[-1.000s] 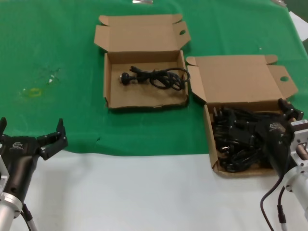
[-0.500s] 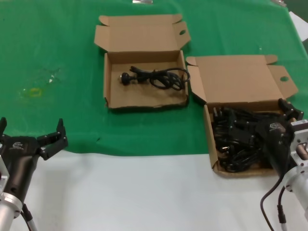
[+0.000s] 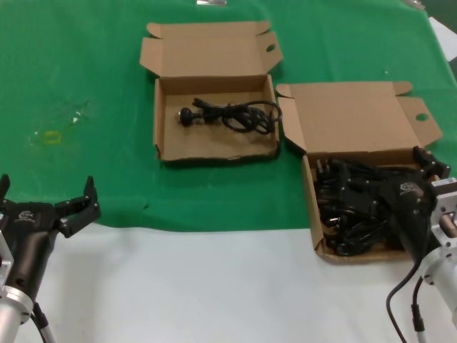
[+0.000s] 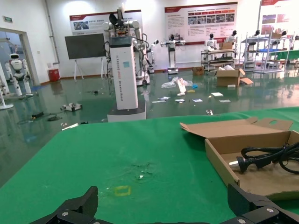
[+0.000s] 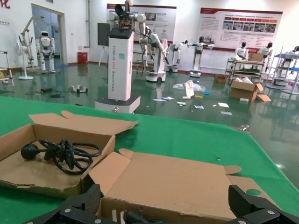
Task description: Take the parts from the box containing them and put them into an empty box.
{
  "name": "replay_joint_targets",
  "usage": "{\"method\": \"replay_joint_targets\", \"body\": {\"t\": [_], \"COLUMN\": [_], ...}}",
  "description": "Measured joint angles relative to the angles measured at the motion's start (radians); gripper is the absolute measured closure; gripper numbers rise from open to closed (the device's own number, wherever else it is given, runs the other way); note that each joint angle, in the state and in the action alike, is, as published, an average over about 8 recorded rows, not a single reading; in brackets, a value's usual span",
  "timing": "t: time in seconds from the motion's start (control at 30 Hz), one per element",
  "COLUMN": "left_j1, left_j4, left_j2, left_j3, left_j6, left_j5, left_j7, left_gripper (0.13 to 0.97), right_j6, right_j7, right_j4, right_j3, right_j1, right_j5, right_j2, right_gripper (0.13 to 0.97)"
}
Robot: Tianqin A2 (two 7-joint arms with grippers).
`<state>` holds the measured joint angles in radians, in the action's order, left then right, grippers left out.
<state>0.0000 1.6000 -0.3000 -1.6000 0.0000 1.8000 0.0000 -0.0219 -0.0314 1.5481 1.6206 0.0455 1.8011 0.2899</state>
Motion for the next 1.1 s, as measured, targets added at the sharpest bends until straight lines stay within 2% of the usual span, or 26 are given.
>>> {"method": "replay_joint_targets", "body": {"t": [1.1], "left_j1": [0.000], "left_j4": [0.000], "left_j2": [0.000], "left_j3": [0.000], "left_j6": [0.000], "left_j5": [0.000], "left_j7": [0.000], "left_gripper": [0.132], "right_j6": [0.000], "right_j7": [0.000], "right_j4": [0.000], "right_j3": [0.000], "right_j1": [0.000], "right_j5": [0.000], "right_j2": [0.000], "right_gripper": [0.129]}}
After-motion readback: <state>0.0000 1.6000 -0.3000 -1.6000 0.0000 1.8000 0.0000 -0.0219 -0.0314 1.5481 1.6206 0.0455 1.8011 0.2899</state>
